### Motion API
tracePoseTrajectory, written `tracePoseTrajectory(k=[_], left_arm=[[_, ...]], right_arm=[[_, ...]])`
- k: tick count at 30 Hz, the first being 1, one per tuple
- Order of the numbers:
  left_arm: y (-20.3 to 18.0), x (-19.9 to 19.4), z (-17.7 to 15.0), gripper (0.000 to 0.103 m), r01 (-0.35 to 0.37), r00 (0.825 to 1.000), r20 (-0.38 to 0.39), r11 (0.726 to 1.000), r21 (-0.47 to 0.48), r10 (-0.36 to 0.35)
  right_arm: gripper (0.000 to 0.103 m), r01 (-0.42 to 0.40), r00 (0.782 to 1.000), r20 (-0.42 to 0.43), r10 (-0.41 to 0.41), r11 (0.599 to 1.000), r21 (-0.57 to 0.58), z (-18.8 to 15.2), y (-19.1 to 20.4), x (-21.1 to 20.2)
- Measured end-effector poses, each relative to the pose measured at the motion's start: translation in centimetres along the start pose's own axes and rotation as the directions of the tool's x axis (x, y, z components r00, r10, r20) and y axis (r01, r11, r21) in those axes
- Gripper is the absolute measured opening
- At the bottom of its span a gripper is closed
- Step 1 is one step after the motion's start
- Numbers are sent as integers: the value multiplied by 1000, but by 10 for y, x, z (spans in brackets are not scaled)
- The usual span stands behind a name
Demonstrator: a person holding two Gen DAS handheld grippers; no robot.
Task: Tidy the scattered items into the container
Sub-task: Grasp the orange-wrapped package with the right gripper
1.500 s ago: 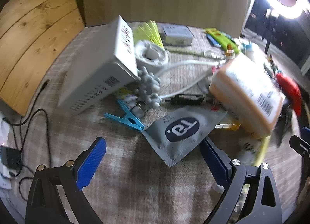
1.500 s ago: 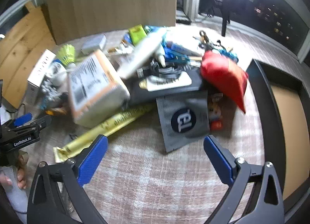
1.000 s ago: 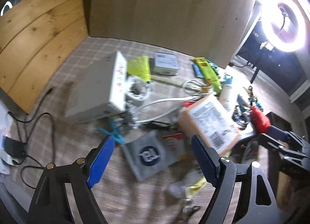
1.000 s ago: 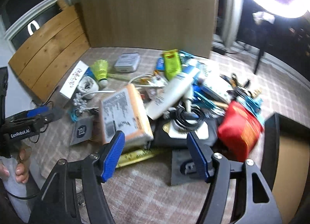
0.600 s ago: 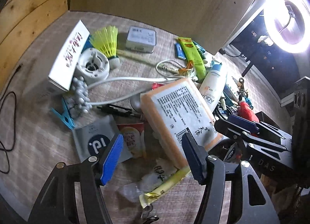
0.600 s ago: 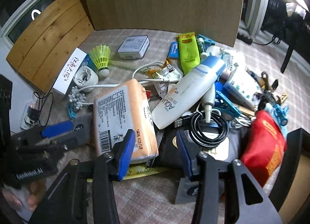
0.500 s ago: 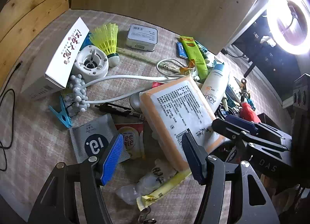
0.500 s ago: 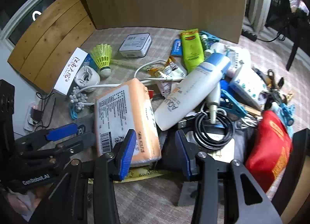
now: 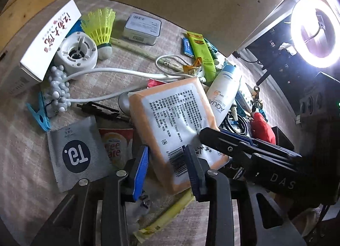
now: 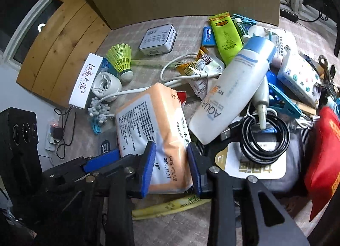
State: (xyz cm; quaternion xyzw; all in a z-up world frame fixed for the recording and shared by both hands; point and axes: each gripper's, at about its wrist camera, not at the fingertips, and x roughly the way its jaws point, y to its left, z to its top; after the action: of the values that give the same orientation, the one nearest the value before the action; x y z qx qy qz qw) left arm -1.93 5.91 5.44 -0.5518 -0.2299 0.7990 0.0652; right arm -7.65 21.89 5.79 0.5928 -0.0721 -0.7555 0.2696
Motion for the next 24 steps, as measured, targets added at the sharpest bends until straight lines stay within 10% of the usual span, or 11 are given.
tracePoseTrajectory(k=[9,13,20,24], left_arm=[[-25,-32,-5,32,13,998,63,998,66,-17],[-41,-31,-8,9,5,999,44,993,115,-10],[-1,-38,-12,58,-38,996,80,999,-19,40],[18,-20,-14,64,13,1000,-9,995,-103,-14]], right_arm=[[30,-93,995,37,92,995,38,-4,0,-33],[14,-101,995,24,101,994,30,-11,5,-40],[26,10,1000,12,-10,1000,-15,-20,1,-29],[44,11,999,-31,-12,1000,-7,-26,-8,-14]])
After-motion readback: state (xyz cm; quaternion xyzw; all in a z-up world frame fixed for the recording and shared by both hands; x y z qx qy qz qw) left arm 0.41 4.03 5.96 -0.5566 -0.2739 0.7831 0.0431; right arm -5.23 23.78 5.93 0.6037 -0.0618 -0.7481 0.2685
